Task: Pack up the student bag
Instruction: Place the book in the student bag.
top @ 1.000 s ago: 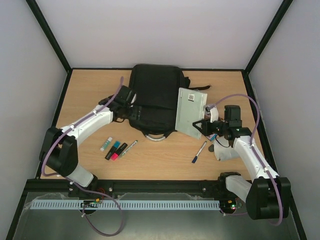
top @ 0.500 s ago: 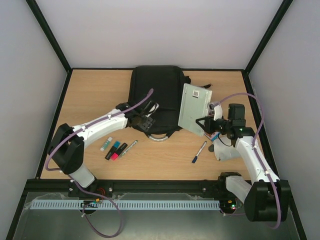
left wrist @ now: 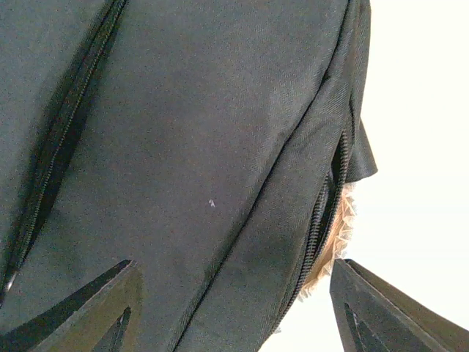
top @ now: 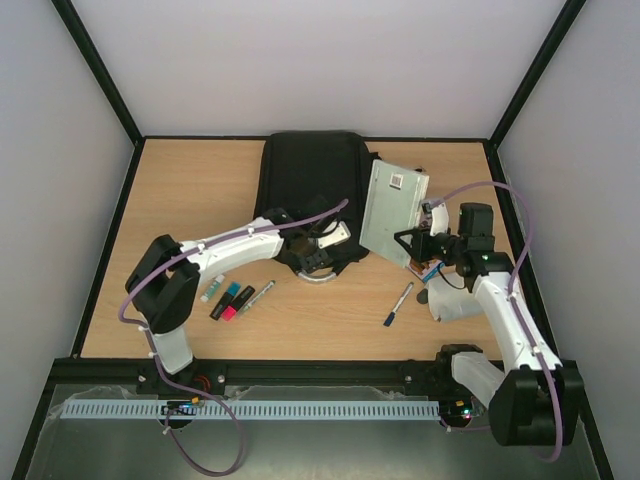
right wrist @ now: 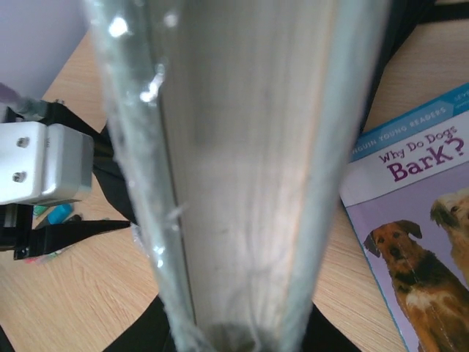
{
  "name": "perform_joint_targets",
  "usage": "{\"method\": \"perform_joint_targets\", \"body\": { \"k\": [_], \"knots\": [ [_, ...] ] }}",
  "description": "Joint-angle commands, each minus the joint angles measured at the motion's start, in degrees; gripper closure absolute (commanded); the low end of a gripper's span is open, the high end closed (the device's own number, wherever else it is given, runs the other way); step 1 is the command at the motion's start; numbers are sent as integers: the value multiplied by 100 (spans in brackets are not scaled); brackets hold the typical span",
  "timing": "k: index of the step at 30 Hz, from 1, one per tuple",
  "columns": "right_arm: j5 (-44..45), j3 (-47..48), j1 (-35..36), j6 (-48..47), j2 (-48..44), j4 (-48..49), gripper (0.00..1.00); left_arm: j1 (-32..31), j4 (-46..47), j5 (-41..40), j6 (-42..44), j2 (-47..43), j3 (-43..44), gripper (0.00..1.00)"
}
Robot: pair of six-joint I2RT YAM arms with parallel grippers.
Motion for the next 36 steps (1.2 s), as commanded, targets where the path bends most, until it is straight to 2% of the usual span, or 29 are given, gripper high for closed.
{"method": "perform_joint_targets", "body": {
  "k": [1, 4, 7, 11, 14, 16, 19, 21, 24, 28, 31, 36],
  "knots": [
    [-261, 65, -25, -12, -670, 403, 99, 34, -60, 248, 288, 172, 70, 27],
    [-346, 22, -29, 9, -800, 507, 99, -10, 29, 132, 220, 308, -22, 27],
    [-304, 50, -30, -85, -744, 468, 99, -80, 256, -468, 126, 428, -79, 28],
    [-276, -36, -112, -91, -839, 509, 99, -88, 613, -1182, -90, 521, -85, 40],
    [-401, -54, -164, -70, -848, 504, 99, -89, 930, -1279, -105, 549, -145, 46],
    [-429, -54, -170, -79, -831, 504, 99, -84, 1032, -1293, -77, 681, -171, 46],
    [-473, -54, -170, -87, -759, 498, 99, -84, 1071, -1415, -62, 897, -159, 39],
    [-528, -41, -170, -97, -706, 493, 99, -79, 1090, -1369, -12, 997, -150, 40],
    [-540, -18, -170, -108, -647, 482, 99, -43, 858, -1118, -88, 1128, 71, 63],
    [-499, 93, -170, -30, -678, 406, 99, -36, 759, -934, -359, 796, 284, 80],
    [-707, 552, -170, -69, -644, -92, 99, 15, 848, -857, -551, 282, 292, 90],
    [-692, 1928, -175, -631, -281, -1704, 99, 191, 908, -607, -926, -352, 509, 97]
  ]
}}
